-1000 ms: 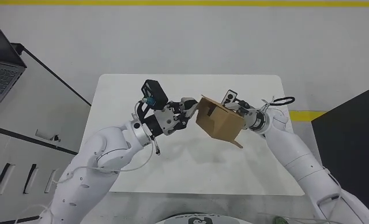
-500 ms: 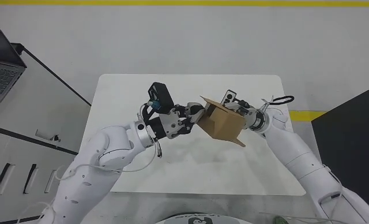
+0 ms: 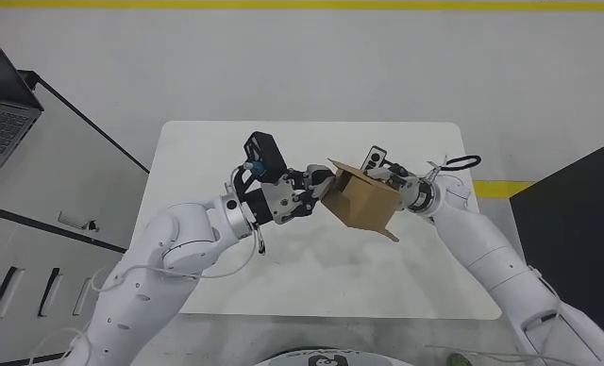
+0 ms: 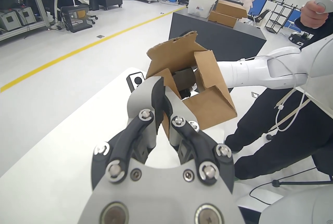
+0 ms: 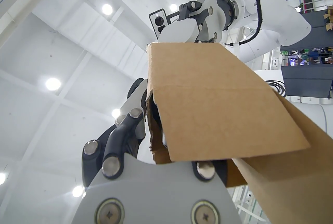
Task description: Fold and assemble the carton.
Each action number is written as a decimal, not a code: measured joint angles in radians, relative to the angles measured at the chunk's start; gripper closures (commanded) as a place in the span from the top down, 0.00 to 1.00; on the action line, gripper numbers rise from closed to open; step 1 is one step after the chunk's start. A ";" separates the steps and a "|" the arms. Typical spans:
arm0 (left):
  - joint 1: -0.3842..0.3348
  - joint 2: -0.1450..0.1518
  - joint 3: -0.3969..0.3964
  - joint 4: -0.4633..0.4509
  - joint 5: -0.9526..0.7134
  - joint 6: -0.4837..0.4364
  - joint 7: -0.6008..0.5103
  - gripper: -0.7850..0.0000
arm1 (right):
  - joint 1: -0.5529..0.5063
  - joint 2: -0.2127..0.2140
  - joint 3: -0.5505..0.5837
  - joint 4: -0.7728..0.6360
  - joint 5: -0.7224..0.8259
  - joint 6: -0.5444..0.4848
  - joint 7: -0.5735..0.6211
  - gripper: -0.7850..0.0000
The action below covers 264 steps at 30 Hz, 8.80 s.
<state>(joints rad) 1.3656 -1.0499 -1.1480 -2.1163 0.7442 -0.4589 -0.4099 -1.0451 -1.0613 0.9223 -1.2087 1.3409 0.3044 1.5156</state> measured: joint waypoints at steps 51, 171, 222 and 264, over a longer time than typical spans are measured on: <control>-0.049 -0.014 0.032 0.035 0.007 -0.019 -0.009 0.00 | 0.040 -0.024 -0.006 0.054 -0.041 0.000 0.000 0.00; -0.085 -0.053 0.167 -0.103 1.074 -0.092 0.085 0.00 | 0.032 -0.027 0.004 0.077 -0.005 0.063 -0.063 0.00; -0.076 -0.068 0.163 -0.106 1.087 -0.111 0.093 0.00 | 0.032 -0.027 0.004 0.077 -0.005 0.063 -0.063 0.00; 0.048 -0.044 -0.052 -0.234 1.073 -0.114 0.141 0.00 | -0.023 0.001 0.127 -0.014 -0.185 0.005 -0.142 0.00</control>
<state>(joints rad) 1.4133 -1.0937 -1.2001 -2.3500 1.8174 -0.5732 -0.2688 -1.0682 -1.0599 1.0496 -1.2231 1.1555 0.3098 1.3737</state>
